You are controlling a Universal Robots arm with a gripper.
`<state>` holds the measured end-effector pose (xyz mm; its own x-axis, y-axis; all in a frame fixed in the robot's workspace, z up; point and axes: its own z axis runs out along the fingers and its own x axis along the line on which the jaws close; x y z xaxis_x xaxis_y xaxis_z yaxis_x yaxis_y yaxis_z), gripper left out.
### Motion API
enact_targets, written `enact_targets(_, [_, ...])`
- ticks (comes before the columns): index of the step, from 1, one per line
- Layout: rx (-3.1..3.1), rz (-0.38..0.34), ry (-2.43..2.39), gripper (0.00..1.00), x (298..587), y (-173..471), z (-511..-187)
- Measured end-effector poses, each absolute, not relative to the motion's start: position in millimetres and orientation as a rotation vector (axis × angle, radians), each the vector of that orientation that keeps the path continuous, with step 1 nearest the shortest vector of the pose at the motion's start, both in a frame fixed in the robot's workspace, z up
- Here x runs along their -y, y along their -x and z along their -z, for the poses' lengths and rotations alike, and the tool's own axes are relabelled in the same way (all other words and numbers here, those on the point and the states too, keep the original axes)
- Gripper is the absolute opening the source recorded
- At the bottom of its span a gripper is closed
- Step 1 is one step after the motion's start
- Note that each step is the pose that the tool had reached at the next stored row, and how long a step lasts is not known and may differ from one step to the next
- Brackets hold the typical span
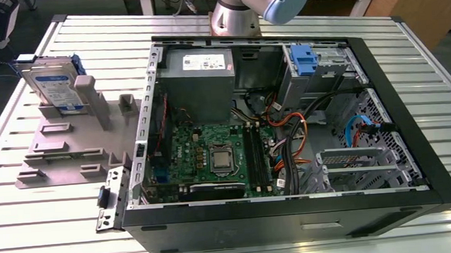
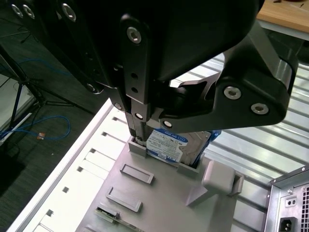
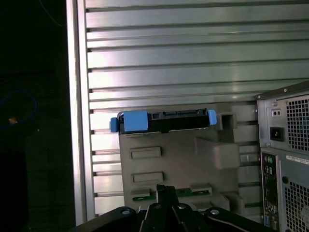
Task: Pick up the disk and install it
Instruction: 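Reach for the disk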
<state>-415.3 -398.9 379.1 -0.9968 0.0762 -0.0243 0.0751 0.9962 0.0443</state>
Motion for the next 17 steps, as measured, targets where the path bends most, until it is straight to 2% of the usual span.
enact_targets(17, [-3.112,-0.068,-0.118,0.11,398.9,420.8,-379.0])
